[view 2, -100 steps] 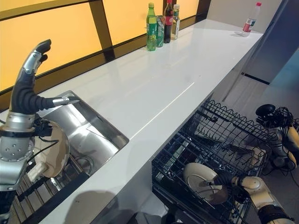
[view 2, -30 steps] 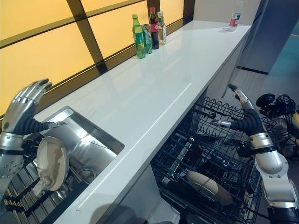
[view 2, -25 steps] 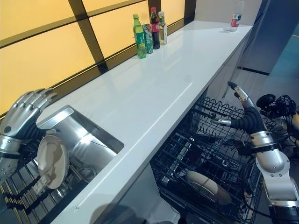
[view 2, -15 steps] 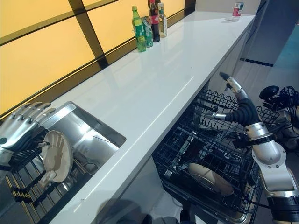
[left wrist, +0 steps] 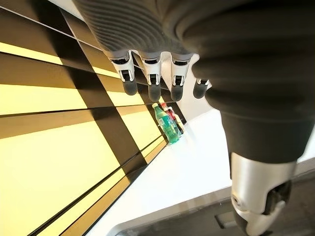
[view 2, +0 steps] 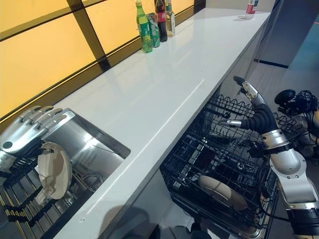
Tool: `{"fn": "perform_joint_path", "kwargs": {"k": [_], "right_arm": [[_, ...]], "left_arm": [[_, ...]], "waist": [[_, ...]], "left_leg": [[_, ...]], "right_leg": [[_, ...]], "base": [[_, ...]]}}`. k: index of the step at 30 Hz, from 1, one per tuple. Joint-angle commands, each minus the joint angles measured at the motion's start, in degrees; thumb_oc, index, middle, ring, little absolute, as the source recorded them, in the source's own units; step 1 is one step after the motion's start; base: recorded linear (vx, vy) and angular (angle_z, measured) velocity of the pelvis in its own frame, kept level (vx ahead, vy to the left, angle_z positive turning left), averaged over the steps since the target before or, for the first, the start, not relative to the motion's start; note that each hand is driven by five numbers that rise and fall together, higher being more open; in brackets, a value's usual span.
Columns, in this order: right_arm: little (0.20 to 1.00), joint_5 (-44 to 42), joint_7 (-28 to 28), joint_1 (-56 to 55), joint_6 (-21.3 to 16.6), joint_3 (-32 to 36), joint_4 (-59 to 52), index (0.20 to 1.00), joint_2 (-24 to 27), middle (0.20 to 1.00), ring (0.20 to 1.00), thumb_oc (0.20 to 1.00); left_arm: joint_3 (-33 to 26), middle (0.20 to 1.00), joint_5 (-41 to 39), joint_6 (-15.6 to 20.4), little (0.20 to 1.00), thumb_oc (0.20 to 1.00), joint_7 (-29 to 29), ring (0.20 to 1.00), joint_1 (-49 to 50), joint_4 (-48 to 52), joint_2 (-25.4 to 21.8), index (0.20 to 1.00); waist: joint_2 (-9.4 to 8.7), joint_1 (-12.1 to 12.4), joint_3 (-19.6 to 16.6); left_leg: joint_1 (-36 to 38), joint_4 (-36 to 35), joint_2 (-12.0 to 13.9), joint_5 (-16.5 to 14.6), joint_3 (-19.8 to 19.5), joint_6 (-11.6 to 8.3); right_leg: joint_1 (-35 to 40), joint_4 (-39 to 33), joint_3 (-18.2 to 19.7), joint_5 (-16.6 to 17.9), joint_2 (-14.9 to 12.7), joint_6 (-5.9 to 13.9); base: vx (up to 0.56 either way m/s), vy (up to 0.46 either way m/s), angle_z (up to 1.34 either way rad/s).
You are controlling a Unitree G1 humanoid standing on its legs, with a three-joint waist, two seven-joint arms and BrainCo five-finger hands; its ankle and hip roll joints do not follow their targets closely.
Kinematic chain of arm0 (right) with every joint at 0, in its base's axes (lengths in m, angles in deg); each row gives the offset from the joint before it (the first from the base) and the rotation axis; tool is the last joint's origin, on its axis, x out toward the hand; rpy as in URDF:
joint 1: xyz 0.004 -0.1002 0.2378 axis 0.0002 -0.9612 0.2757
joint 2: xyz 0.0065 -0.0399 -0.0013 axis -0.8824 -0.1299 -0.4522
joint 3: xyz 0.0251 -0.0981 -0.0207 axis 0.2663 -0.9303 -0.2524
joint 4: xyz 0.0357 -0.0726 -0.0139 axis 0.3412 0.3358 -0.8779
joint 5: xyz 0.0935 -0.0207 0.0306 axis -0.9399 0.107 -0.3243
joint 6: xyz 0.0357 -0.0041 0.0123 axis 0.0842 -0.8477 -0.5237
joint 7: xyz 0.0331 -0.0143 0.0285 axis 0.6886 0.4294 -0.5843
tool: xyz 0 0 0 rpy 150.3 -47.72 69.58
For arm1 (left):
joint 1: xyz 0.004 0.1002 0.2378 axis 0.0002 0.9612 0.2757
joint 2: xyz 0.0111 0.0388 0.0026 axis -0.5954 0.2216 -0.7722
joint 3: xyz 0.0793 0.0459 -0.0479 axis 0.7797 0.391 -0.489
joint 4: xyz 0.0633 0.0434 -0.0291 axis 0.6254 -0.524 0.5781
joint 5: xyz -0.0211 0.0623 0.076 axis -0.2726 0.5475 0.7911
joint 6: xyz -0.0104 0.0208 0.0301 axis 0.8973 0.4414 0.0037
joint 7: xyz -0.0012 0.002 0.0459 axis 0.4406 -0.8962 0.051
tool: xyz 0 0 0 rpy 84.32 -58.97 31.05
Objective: Pick up plates and place into dishwasher.
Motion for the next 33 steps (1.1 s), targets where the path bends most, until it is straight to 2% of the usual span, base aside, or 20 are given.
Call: {"fn": "perform_joint_path", "kwargs": {"k": [1,4,7,12,17,24,31,33], "right_arm": [[1.0,-2.94,-0.51,-0.22,-2.42,-0.23,-1.0,1.0,3.73,1.0,1.0,1.0],[1.0,-2.94,-0.35,0.31,-2.03,-0.57,-0.49,1.0,4.33,1.0,1.0,1.0],[1.0,-3.24,-0.46,0.59,-2.62,-0.87,0.64,1.0,5.2,1.0,1.0,1.0],[1.0,-4.23,-0.12,-0.63,-3.65,0.01,1.03,1.0,5.55,1.0,1.0,1.0],[1.0,-3.84,-0.48,-0.26,-2.53,-0.61,0.7,1.0,5.72,1.0,1.0,1.0],[1.0,-3.62,-0.05,1.26,-1.75,-2.28,1.98,1.0,7.0,1.0,1.0,1.0],[1.0,-2.72,-1.02,4.03,-1.51,-4.59,2.76,1.0,8.15,1.0,1.0,1.0],[1.0,-2.36,-1.22,4.22,-1.74,-4.9,2.94,1.0,8.0,1.0,1.0,1.0]], "left_arm": [[1.12,1.0,0.94,0.06,1.0,1.0,0.2,1.0,0.4,1.43,-5.95,1.0],[3.59,1.0,0.98,1.47,1.0,1.0,-2.0,1.0,-0.39,1.16,-5.97,1.0],[4.66,1.0,0.69,1.27,1.0,1.0,-4.11,1.0,-0.36,0.82,-6.71,1.0],[1.86,1.0,-1.75,1.2,1.0,1.0,-7.89,1.0,2.0,1.42,-9.2,1.0],[0.61,1.0,-0.98,1.33,1.0,1.0,-11.27,1.0,3.92,2.76,-9.39,1.0],[4.36,1.0,0.75,-0.09,1.0,1.0,-10.45,1.0,2.77,-0.8,-9.03,1.0],[9.95,1.0,1.0,-2.77,1.0,1.0,-7.75,1.0,-0.24,-5.23,-8.48,1.0],[10.89,1.0,2.28,-4.36,1.0,1.0,-5.37,1.0,-0.85,-5.59,-8.15,1.0]], "waist": [[-3.61,-1.12,-4.76],[-3.64,-1.16,-4.05],[-3.56,-1.14,-3.64],[-3.67,-0.64,-3.66],[-3.55,0.29,-3.2],[-3.24,0.41,-1.92],[-2.98,0.54,0.05],[-3.06,0.48,0.62]], "left_leg": [[-5.01,1.99,-3.32,-0.06,-1.26,1.14],[-5.31,2.57,-3.55,-0.39,-1.11,1.33],[-5.29,2.19,-3.79,-0.3,-1.2,1.53],[-5.23,2.15,-4.11,-0.6,-1.31,1.83],[-5.38,3.26,-4.27,-1.24,-1.97,1.8],[-6.39,4.49,-4.55,-1.15,-2.43,1.65],[-8.11,5.17,-4.91,-1.06,-1.85,1.77],[-8.59,5.38,-5.09,-1.04,-1.7,1.92]], "right_leg": [[8.33,-7.97,-2.97,-0.14,-5.23,4.84],[7.81,-7.66,-2.91,0.11,-5.74,5.26],[7.47,-7.86,-2.69,0.56,-6.08,5.64],[7.73,-8.69,-3.03,0.93,-6.68,6.19],[8.03,-7.87,-4.05,0.32,-7.33,6.41],[6.98,-6.35,-4.23,0.24,-7.93,6.6],[5.0,-5.91,-3.66,0.8,-8.58,6.96],[4.52,-5.7,-3.58,0.94,-8.76,7.08]], "base": [[0.08,0.086,0.0],[0.05,0.077,0.01],[0.04,0.066,0.02],[0.04,0.032,0.02],[0.05,0.041,0.06],[0.03,0.082,0.09],[-0.03,0.08,0.01],[-0.01,0.062,-0.01]]}}
